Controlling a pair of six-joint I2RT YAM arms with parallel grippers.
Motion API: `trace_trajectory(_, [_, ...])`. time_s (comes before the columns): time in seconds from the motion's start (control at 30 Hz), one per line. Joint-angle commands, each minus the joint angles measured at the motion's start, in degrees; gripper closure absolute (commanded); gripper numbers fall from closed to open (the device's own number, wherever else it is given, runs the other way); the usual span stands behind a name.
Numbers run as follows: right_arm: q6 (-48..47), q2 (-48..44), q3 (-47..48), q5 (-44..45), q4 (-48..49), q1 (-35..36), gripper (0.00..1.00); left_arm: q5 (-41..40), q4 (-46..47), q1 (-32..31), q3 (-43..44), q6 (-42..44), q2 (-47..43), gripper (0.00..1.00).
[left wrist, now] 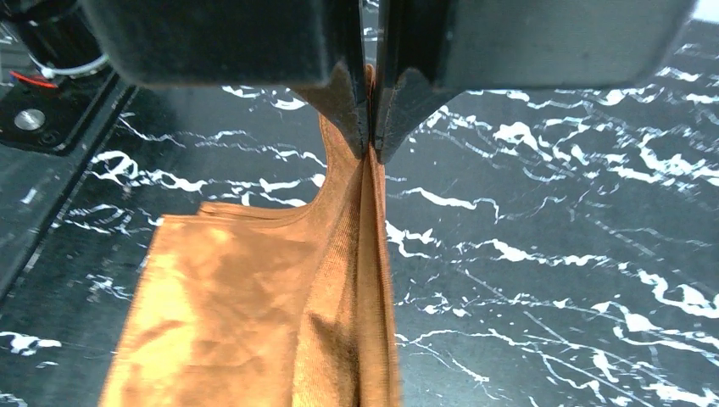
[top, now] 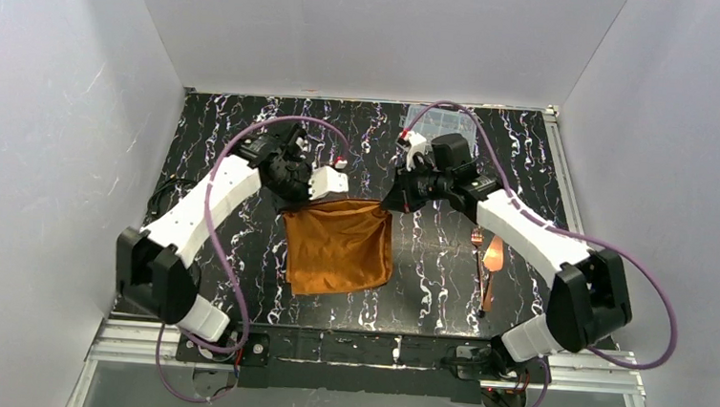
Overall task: Fold the napkin into a case and place the utensils inside
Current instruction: Turn over the square folded napkin at the center of the board.
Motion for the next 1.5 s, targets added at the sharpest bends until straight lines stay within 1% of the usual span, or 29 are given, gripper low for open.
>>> trace_trajectory(0.0, [0.7,-8.7,0.9,-6.2,-1.4,0.2,0.99,2.3,-9.9,-1.1,3.3,-0.4,-10.1,1.0])
trace_trajectory(0.17, [0.8,-15.7,1.3,-9.8,-7.4,0.8,0.99,4.0,-19.7,-4.3,7.8,-2.2,-18.2,1.0])
trace_trajectory(0.3, [1.9,-20.7,1.8,-12.2,-12.7,2.1,0.99,8.3,-28.9,-5.6,13.8,-3.2,-22.0,1.0])
trace_trajectory(0.4, [3.8,-25.3,1.0,-12.6,-14.8,4.4,0.99,10.8,-34.4,-6.7,15.4,-5.1,-24.2,1.0])
trace_trajectory(0.6, [9.1,-30.3,-0.2,-11.6,-16.0,8.2,0.99,14.4,-40.6,-7.6,13.9,-7.7,-26.7,1.0])
trace_trajectory(0.67, [9.2,-30.3,-0.4,-9.5,-17.4,8.4,0.99,13.1,-40.1,-7.7,10.7,-7.7,-27.3,1.0])
trace_trajectory(0.77, [8.1,-27.5,-2.5,-1.8,-19.0,8.4,0.99,7.8,-35.2,-7.7,4.3,-7.0,-27.1,1.0])
trace_trajectory(0.8, [7.9,-25.7,-3.5,0.6,-18.5,8.3,0.99,6.0,-33.2,-7.7,2.2,-6.5,-26.3,1.0])
trace_trajectory(0.9, [6.4,-18.0,-4.6,6.3,-16.1,8.1,0.99,-0.2,-25.3,-7.5,-3.8,-5.2,-19.9,1.0])
trace_trajectory(1.0, [4.1,-9.1,-4.1,9.5,-12.8,6.1,0.99,-5.6,-15.7,-5.9,-7.0,-3.2,-10.8,1.0])
trace_trajectory(1.13, [2.5,-0.5,-1.9,11.9,-8.7,2.4,0.99,-8.0,-7.4,-1.2,-2.4,-0.8,2.6,1.0])
trace_trajectory(1.23, [2.5,5.0,-0.8,11.7,-4.8,0.2,0.99,-10.0,-4.2,2.3,3.2,1.1,10.7,1.0])
trace_trajectory(1.33, [2.5,11.1,2.0,10.9,-2.7,-1.4,0.99,-9.9,-2.7,4.1,6.9,2.1,16.4,1.0])
trace_trajectory(1.47, [2.5,18.6,6.5,10.0,-1.8,-2.9,0.99,-10.3,-0.1,4.7,9.1,2.4,21.6,1.0])
